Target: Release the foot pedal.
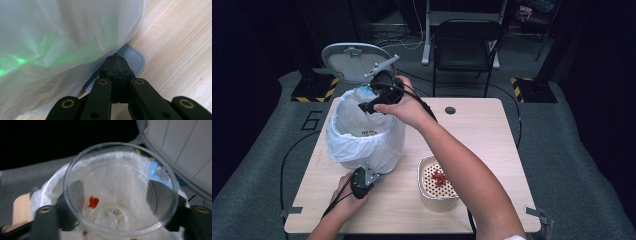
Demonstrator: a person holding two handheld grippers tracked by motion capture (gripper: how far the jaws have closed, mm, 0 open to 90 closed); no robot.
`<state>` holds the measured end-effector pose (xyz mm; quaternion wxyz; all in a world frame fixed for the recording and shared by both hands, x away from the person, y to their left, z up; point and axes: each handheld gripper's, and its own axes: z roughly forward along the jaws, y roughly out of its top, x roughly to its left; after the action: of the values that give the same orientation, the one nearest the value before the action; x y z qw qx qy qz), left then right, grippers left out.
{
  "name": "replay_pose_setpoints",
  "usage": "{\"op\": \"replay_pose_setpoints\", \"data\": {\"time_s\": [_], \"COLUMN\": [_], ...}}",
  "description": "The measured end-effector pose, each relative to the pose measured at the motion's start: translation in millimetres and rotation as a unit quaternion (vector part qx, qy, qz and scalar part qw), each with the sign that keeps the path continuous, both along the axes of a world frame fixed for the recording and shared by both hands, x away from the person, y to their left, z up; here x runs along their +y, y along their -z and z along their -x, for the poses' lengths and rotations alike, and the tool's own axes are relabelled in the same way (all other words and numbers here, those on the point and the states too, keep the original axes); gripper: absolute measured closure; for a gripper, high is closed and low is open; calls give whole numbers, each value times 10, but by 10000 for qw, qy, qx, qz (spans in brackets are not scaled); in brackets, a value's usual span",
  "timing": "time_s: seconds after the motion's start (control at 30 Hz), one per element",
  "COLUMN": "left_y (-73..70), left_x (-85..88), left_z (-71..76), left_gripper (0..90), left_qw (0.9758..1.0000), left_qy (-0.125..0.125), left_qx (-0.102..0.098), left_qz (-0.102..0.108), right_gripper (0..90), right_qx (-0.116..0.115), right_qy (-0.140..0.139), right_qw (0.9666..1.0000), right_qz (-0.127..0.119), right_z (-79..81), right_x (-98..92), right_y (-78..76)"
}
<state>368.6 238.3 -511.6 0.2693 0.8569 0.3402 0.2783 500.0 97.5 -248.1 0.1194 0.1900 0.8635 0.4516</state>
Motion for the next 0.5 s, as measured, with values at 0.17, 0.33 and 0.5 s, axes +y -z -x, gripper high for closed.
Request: {"op": "replay_pose_setpoints", "data": {"time_s": [0.17, 0.33, 0.5], "left_y": [0, 1, -9], "left_x": [5, 8, 12], "left_z": [-3, -5, -8], "left_gripper": [900, 900, 900], "left_qw": [10000, 10000, 10000], "left_qy": [16, -9, -1], "left_qx": [0, 15, 71], "left_qz": [-4, 67, 57], "right_gripper": [40, 101, 144], "right_qx": [80, 38, -38], "right_qy": [37, -33, -117], "right_qw": [9998, 9997, 9998], "right_qz": [-162, -235, -137], "right_z": [40, 135, 225], "right_x": [25, -160, -480], "right_y": [92, 39, -26]}}
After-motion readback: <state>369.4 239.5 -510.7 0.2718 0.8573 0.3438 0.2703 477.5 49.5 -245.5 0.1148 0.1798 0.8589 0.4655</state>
